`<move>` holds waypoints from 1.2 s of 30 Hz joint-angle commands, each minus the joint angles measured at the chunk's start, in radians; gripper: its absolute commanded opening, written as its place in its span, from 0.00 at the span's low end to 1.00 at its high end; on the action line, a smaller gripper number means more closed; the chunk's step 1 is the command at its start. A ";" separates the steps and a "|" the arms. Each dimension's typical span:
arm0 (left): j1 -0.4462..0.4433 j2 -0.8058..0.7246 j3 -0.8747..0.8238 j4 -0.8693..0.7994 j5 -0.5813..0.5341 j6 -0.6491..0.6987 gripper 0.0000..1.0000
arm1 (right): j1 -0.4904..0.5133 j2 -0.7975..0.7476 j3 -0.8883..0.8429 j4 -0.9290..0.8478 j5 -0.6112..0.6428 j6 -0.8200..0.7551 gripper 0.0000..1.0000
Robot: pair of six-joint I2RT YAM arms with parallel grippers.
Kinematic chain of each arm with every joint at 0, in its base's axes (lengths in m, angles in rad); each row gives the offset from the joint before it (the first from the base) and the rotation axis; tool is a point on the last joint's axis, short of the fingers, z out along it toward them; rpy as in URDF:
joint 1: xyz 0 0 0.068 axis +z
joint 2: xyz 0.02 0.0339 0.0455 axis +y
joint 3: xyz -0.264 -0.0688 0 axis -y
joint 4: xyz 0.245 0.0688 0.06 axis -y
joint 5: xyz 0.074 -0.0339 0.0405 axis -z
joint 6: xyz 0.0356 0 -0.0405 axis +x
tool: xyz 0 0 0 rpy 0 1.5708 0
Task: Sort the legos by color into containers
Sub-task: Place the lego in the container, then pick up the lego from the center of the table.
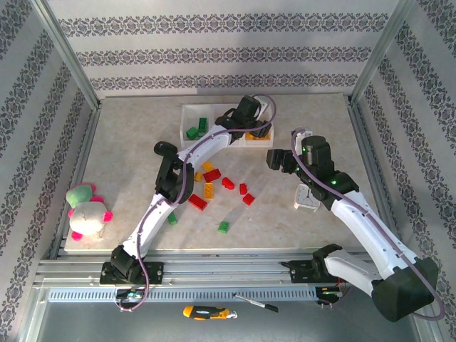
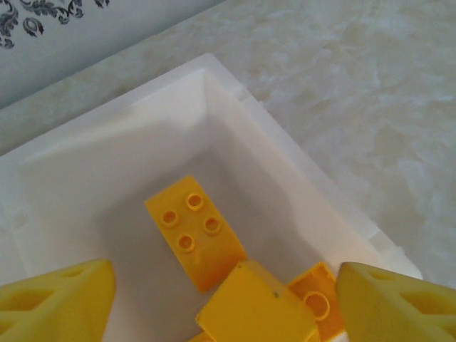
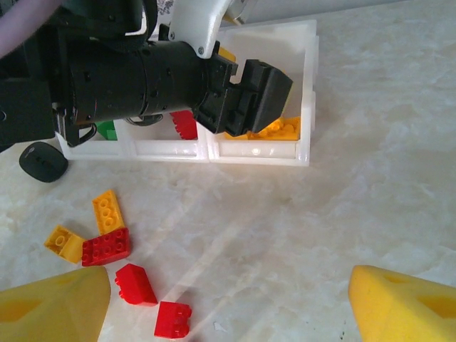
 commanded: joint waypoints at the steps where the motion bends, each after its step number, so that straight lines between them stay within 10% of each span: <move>1: 0.005 -0.071 0.029 -0.032 0.020 0.013 0.86 | -0.010 -0.021 -0.016 -0.015 -0.024 0.026 0.87; 9: 0.005 -0.261 -0.144 0.010 0.049 -0.004 0.93 | 0.020 0.005 -0.030 -0.059 -0.060 0.029 0.87; 28: 0.010 -1.215 -1.447 0.504 -0.099 -0.021 0.99 | 0.308 0.399 0.040 -0.136 0.057 0.232 0.87; 36: 0.004 -1.523 -1.728 0.409 0.057 0.034 0.99 | 0.308 0.576 0.146 -0.141 0.030 0.267 0.73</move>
